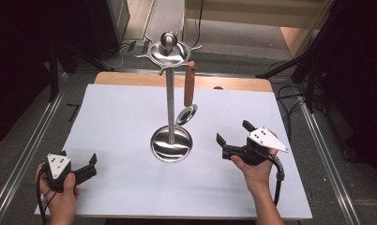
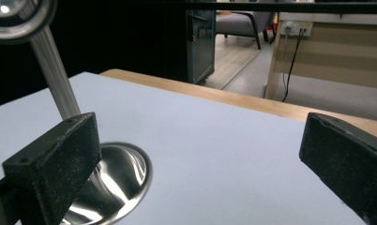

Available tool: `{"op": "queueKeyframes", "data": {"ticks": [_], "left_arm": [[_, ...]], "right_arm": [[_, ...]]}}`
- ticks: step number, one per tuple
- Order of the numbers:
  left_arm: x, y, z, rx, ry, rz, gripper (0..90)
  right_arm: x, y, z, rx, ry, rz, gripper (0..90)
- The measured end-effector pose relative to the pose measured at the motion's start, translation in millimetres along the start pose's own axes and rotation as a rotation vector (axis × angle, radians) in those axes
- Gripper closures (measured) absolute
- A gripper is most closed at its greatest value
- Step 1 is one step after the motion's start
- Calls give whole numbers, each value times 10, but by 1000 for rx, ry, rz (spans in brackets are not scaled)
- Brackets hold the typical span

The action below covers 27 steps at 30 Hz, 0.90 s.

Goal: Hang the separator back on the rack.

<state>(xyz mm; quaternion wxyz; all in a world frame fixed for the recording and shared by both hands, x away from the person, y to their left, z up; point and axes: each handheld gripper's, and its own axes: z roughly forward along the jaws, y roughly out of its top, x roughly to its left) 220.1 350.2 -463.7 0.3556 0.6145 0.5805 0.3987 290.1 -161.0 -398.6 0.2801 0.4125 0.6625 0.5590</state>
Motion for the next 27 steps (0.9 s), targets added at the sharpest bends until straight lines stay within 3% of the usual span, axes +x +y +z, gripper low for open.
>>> {"op": "queueKeyframes", "data": {"ticks": [16, 20, 27], "left_arm": [[6, -1, -2, -1, -2, -6, 37], [6, -1, -1, -2, -2, -6, 37], [14, -1, -6, -4, -3, -15, 37]], "right_arm": [[-181, -323, -55, 82, -59, 6, 0], [-257, -408, -98, 105, -94, -12, 0], [-415, -531, -170, 132, -130, 13, 0]]}}
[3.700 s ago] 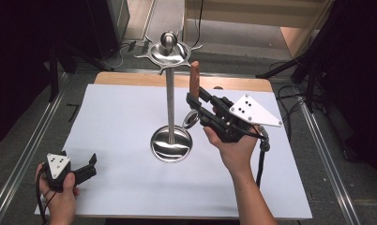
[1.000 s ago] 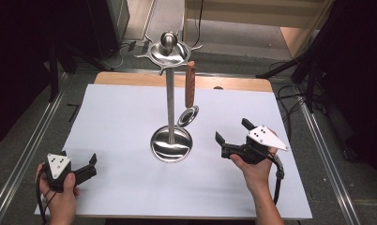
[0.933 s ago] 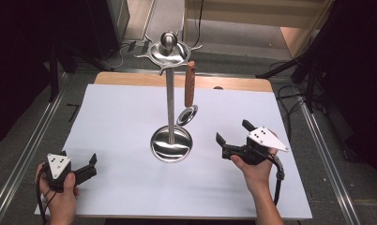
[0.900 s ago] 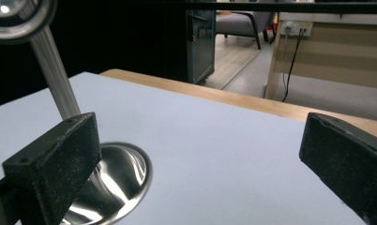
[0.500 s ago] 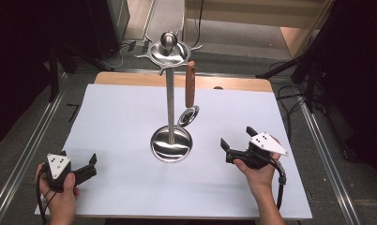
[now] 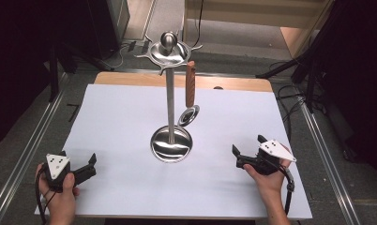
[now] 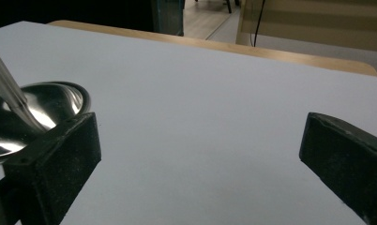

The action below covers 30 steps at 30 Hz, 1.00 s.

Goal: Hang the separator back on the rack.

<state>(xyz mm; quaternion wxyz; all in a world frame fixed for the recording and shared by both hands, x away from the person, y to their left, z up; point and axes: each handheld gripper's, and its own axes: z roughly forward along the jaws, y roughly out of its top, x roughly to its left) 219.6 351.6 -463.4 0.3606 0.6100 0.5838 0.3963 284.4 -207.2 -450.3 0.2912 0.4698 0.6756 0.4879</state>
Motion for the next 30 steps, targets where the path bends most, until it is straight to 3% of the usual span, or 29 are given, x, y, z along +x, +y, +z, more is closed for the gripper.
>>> {"op": "queueKeyframes", "data": {"ticks": [30], "left_arm": [[7, -1, -1, -3, -3, -5, 37]], "right_arm": [[-533, -373, -364, 75, -125, 23, 0]]}}
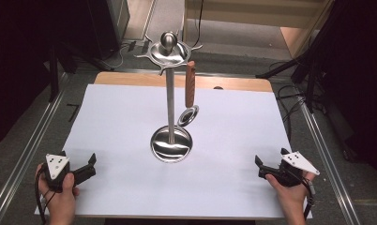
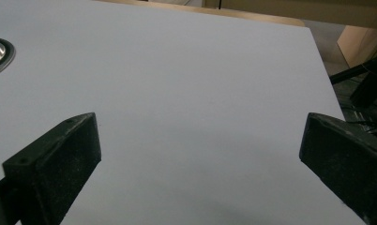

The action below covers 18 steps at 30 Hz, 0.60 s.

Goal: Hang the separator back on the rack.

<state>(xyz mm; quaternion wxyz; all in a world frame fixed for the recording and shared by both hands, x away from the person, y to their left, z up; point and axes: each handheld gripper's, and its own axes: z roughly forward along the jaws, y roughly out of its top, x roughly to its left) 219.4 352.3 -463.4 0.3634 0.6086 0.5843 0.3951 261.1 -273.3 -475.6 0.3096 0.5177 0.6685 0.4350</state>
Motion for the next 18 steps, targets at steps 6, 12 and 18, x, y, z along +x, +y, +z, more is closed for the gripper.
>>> {"op": "queueKeyframes", "data": {"ticks": [6, 12, 18], "left_arm": [[0, 0, -1, 0, 2, -4, 37], [2, 0, -2, 1, 2, -4, 37], [3, 0, -3, 1, 1, -5, 37]], "right_arm": [[-109, -57, -61, 9, -25, 0, 0], [-212, -107, -137, 9, -49, 10, 0], [-298, -145, -212, 12, -71, 11, 0]]}}
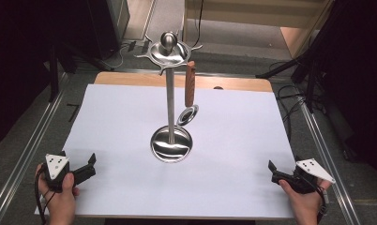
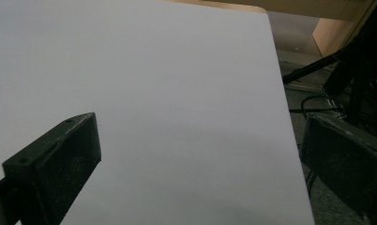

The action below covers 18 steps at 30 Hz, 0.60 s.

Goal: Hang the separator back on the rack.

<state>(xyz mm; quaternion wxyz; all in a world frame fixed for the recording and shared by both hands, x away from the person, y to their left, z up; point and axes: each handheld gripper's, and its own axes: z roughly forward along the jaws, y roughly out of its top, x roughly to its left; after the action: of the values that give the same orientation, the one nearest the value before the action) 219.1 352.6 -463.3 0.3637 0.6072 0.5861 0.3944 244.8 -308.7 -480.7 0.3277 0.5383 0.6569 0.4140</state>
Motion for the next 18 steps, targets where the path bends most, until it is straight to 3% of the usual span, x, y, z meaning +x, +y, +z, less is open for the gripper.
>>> {"op": "queueKeyframes", "data": {"ticks": [18], "left_arm": [[-4, 0, -1, -1, 0, 4, 37]], "right_arm": [[-252, -141, -192, 25, -66, -1, 0]]}}
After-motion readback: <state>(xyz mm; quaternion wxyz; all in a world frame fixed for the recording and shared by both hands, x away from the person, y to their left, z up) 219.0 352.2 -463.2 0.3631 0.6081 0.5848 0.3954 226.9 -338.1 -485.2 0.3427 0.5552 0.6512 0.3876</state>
